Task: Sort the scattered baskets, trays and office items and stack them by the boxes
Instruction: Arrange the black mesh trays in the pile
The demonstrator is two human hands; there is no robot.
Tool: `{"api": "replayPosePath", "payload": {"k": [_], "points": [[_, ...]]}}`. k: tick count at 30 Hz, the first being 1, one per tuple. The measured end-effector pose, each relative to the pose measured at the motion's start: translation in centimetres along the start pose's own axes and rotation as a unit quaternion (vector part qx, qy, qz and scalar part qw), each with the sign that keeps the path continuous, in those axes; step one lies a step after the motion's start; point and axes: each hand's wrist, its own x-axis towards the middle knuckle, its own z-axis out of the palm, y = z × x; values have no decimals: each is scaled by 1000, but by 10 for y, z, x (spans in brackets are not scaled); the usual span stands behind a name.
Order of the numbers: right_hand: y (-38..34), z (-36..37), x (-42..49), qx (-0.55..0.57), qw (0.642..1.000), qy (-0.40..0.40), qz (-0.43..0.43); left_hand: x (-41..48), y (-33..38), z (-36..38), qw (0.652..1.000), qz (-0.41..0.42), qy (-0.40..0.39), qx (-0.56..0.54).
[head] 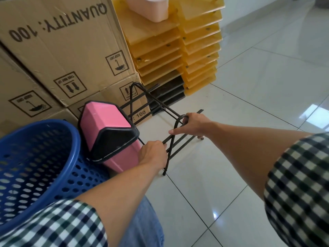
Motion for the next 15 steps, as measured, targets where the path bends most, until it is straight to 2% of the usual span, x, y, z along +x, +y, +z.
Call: {"api": "replayPosePath", "payload": {"k": [7,10,12,14,15], "points": [[-9,5,-3,-21,1000,-3,11,-1,2,-8,999,-27,6,15],[-8,-4,-10,-6,999,-38,13,-9,13,-13,996,-38,71,39],[-3,-16,-16,15,997,-67,24,-16,25,-19,988,5,151,15],[8,-34,-24,22,996,-76,42,-23,42,-28,968,90,228,-48],[16,-43,-29,18,996,-69,53,-25,54,-32,958,132,241,-76]]}}
